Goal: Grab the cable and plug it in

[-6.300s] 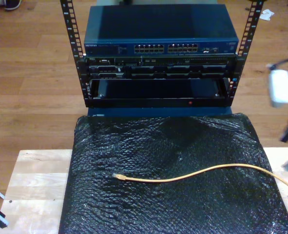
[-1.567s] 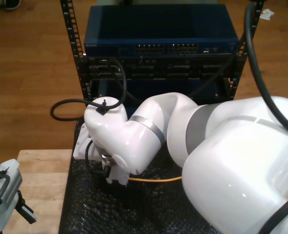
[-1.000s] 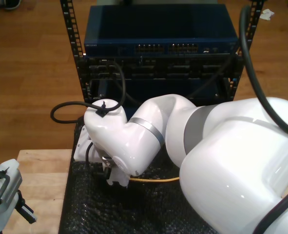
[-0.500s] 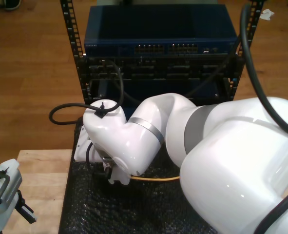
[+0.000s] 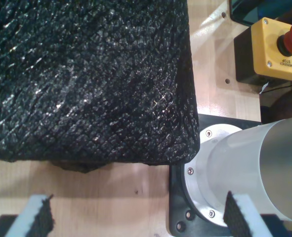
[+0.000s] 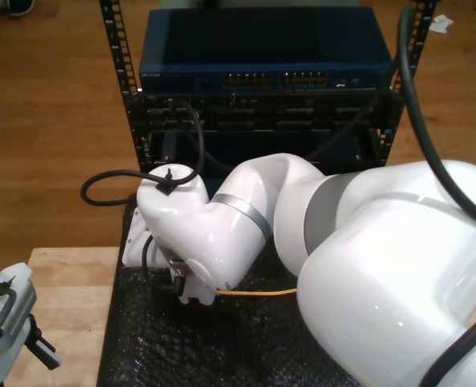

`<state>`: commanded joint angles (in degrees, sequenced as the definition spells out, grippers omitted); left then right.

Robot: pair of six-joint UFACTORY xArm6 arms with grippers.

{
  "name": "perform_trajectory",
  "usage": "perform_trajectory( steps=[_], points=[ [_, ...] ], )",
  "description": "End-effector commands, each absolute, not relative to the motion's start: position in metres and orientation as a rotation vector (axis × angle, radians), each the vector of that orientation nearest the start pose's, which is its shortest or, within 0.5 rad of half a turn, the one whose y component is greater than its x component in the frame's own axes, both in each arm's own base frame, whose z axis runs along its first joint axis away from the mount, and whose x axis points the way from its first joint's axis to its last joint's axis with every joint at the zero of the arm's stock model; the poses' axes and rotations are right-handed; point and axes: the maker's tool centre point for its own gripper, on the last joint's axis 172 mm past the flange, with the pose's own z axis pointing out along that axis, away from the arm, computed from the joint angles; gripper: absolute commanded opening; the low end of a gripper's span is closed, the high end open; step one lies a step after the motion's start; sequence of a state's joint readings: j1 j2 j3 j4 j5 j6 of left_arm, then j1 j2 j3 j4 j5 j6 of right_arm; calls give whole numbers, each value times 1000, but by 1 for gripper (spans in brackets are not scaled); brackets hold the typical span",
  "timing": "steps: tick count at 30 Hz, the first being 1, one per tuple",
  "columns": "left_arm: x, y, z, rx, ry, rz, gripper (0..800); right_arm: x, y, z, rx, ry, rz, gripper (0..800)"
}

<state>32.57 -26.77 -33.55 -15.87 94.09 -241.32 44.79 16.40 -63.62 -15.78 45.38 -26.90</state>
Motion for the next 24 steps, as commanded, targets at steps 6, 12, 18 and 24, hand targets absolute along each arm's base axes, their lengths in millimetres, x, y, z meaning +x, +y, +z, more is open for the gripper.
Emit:
perform_trajectory(
  steps=[6,12,18,24],
  points=[
    [187,31,186,1881,-1648,155,800,409,351,102,-2336,-2394,-174,14],
    [186,30,185,1876,-1642,152,800,418,350,110,-2261,-2464,-181,9],
    [185,29,184,1870,-1638,150,800,431,342,131,-2270,-2460,-229,4],
    [184,28,184,1861,-1635,147,800,445,318,149,-2287,-2383,-230,4]
  ],
)
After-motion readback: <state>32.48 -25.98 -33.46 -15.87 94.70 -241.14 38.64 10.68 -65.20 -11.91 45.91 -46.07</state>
